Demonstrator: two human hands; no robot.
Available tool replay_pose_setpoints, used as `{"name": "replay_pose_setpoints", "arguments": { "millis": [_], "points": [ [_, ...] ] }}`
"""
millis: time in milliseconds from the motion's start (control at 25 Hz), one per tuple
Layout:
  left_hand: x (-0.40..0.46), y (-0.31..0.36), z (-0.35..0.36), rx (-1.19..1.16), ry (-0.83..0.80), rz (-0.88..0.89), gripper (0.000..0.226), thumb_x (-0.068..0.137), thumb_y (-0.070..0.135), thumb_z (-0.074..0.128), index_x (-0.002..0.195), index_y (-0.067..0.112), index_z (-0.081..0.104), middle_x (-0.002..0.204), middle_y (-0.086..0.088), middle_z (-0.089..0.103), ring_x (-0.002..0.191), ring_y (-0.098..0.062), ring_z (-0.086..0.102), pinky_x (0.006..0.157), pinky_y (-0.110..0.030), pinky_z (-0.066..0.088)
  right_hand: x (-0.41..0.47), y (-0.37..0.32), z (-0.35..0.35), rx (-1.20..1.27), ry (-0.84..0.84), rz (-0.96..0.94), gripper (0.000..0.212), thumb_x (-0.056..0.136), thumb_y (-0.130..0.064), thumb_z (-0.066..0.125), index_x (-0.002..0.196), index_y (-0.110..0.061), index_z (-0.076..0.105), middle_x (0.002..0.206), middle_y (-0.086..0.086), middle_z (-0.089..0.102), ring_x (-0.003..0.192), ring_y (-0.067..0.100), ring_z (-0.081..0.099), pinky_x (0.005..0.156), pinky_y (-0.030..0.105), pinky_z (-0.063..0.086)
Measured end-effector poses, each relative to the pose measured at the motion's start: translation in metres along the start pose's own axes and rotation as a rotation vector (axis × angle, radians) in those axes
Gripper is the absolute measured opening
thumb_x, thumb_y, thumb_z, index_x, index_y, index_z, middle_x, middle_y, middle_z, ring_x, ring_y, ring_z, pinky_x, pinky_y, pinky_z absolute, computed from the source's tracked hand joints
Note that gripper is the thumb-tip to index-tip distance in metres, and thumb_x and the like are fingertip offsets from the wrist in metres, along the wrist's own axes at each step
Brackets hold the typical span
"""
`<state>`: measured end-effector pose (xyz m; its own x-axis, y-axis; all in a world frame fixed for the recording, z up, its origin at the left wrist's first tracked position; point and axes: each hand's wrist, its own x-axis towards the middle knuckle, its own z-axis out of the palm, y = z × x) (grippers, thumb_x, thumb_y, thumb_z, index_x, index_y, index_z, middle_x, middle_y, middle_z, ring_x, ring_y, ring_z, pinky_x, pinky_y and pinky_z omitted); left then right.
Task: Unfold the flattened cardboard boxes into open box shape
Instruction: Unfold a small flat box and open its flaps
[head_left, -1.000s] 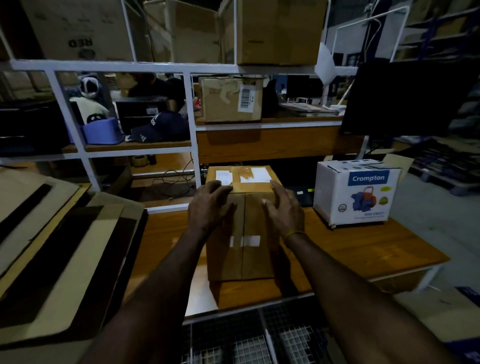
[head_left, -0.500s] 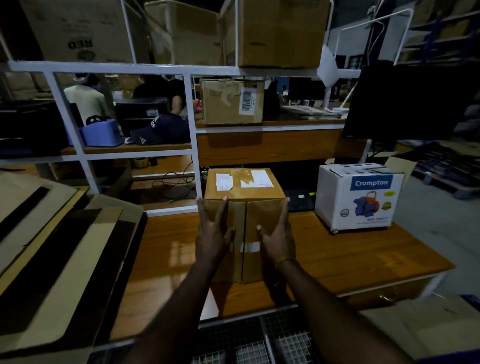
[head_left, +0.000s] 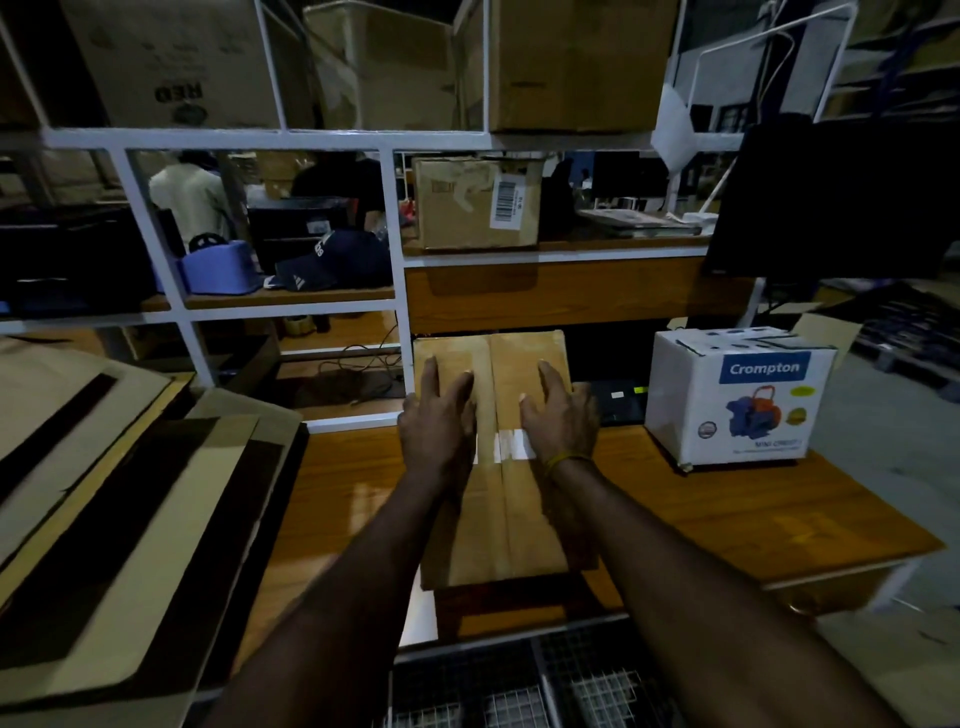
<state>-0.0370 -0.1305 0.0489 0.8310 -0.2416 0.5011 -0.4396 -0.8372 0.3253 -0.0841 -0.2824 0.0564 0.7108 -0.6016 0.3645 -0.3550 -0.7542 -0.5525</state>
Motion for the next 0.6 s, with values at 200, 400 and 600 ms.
{"name": "replay_pose_setpoints", "arguments": {
  "millis": [200,400,600],
  "points": [
    [-0.003,-0.004,0.027,0.089,-0.445,-0.034,0.042,0.098,0.044,0.045,0.139,0.043,0.047,0.156,-0.003,0.032,0.135,-0.042,0.036,0.105,-0.056,0.039,-0.022,0.012,0.028,-0.176,-0.44,-0.018,0.071,0.094,-0.059,0.048,0.155,-0.034,0.021,0.162,0.022,0.0,0.147,0.044,0.009,0.114,0.056,0.023],
    [-0.012,0.001,0.037,0.122,-0.521,-0.031,0.037,0.1,0.036,0.044,0.136,0.042,0.052,0.152,0.002,0.041,0.137,-0.036,0.034,0.105,-0.061,0.035,-0.03,0.018,0.042,-0.277,-0.522,-0.063,0.073,0.092,-0.068,0.037,0.155,-0.034,0.02,0.163,0.02,-0.003,0.147,0.048,-0.005,0.114,0.066,0.008],
    [-0.006,0.0,0.04,0.098,-0.531,-0.013,0.037,0.1,0.029,0.047,0.136,0.038,0.054,0.153,0.003,0.04,0.138,-0.029,0.037,0.108,-0.069,0.022,-0.03,0.023,0.037,-0.272,-0.577,-0.083,0.079,0.09,-0.072,0.035,0.156,-0.034,0.014,0.163,0.02,-0.009,0.147,0.047,-0.011,0.115,0.068,0.002]
  ]
}}
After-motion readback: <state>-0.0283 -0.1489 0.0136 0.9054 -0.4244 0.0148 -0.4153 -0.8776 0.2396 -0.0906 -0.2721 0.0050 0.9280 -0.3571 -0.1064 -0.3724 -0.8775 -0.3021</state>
